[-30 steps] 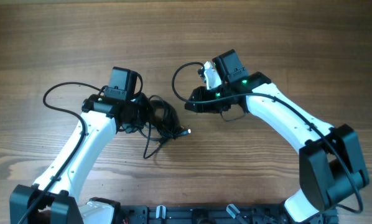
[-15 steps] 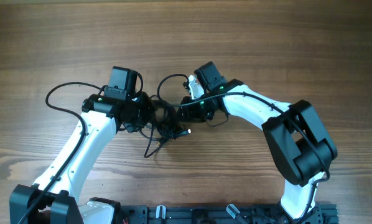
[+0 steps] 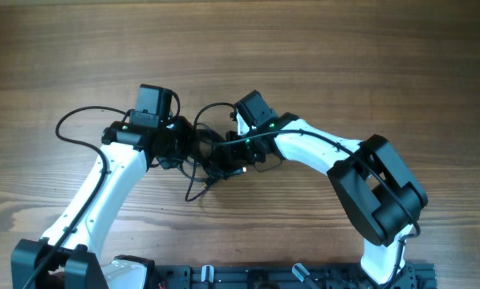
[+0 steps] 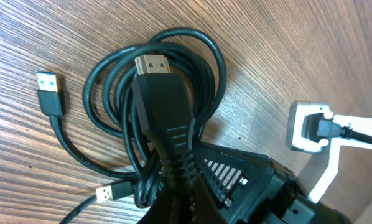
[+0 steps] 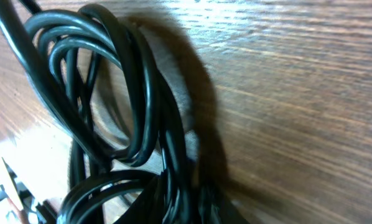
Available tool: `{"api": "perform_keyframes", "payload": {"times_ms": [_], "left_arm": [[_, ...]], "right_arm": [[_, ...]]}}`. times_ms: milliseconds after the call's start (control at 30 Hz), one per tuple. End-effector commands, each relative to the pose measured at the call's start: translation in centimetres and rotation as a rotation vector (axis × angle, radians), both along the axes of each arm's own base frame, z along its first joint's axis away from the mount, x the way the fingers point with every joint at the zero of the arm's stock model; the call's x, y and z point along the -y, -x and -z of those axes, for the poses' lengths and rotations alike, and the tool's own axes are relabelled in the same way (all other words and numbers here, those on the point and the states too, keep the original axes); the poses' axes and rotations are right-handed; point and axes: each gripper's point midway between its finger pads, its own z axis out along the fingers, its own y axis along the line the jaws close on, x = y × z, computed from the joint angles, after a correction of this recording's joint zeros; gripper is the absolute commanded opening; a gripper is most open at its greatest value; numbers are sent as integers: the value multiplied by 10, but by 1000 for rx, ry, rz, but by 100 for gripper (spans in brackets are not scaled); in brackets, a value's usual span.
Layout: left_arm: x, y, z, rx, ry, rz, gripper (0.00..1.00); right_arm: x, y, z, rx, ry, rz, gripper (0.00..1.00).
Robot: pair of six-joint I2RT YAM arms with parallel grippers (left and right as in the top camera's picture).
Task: Untangle cables
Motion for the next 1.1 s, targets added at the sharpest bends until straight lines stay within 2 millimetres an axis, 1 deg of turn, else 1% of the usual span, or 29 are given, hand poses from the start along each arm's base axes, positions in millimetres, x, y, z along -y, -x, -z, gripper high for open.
{"api": "perform_keyframes", "payload": {"times_ms": [0, 33, 67, 100, 167, 200, 233, 267, 300, 333, 367, 400, 433, 467, 533, 567, 633, 733, 767, 800, 833, 933, 967, 1033, 1067], "left_arm": [[-6, 0, 3, -18, 27, -24, 4], [-8, -1, 3, -17, 29, -28, 4], [-9, -1, 3, -17, 29, -32, 4], [-10, -2, 3, -17, 29, -37, 4], [-16, -4, 3, -18, 30, -56, 4], [-19, -4, 3, -20, 30, -65, 4], [-23, -5, 3, -20, 30, -76, 4], [-24, -5, 3, -19, 32, -77, 5], [-25, -6, 3, -17, 37, -81, 7], [-22, -11, -2, 24, 63, -20, 8], [-17, -14, -7, 66, 93, 41, 10], [-10, -19, -14, 118, 133, 106, 15], [-2, -24, -24, 186, 184, 184, 23], [2, -27, -31, 230, 212, 227, 31], [14, -32, -48, 342, 277, 340, 40], [19, -34, -56, 392, 304, 388, 45], [22, -37, -62, 440, 320, 424, 51], [29, -38, -73, 513, 348, 496, 61], [31, -37, -76, 537, 358, 521, 72], [31, -38, -84, 589, 379, 556, 98], [30, -39, -87, 608, 389, 564, 100], [21, -44, -95, 644, 408, 549, 100], [1, -51, -97, 664, 388, 500, 99], [-8, -53, -99, 677, 373, 481, 97], [-13, -54, -100, 694, 358, 480, 94]], "right_arm": [[7, 2, 15, -10, 33, 46, 19], [7, 1, 15, -10, 32, 50, 15], [7, 1, 15, -11, 32, 52, 8], [7, 1, 15, -12, 34, 51, 4], [6, 0, 13, 5, 28, 37, 4], [7, -4, 7, 30, 20, 25, 4], [7, -10, -5, 77, 4, 6, 4], [7, -14, -14, 107, -8, -5, 4], [7, -21, -35, 173, -37, -26, 4], [7, -26, -63, 260, -71, -58, 4], [8, -28, -83, 320, -91, -82, 4], [8, -29, -109, 396, -116, -109, 4], [9, -27, -134, 458, -140, -121, 4], [11, -27, -149, 493, -151, -116, 4], [17, -24, -183, 568, -177, -99, 4], [19, -22, -191, 582, -184, -97, 4], [20, -20, -195, 581, -189, -91, 4], [25, -20, -190, 563, -158, -73, 4], [28, -22, -187, 549, -142, -47, 4], [30, -22, -184, 534, -128, -25, 4], [31, -22, -184, 528, -128, -19, 4], [34, -25, -183, 502, -124, 24, 4], [41, -30, -182, 480, -125, 70, 4], [45, -33, -182, 476, -122, 84, 4], [49, -35, -181, 463, -119, 102, 4]]}}
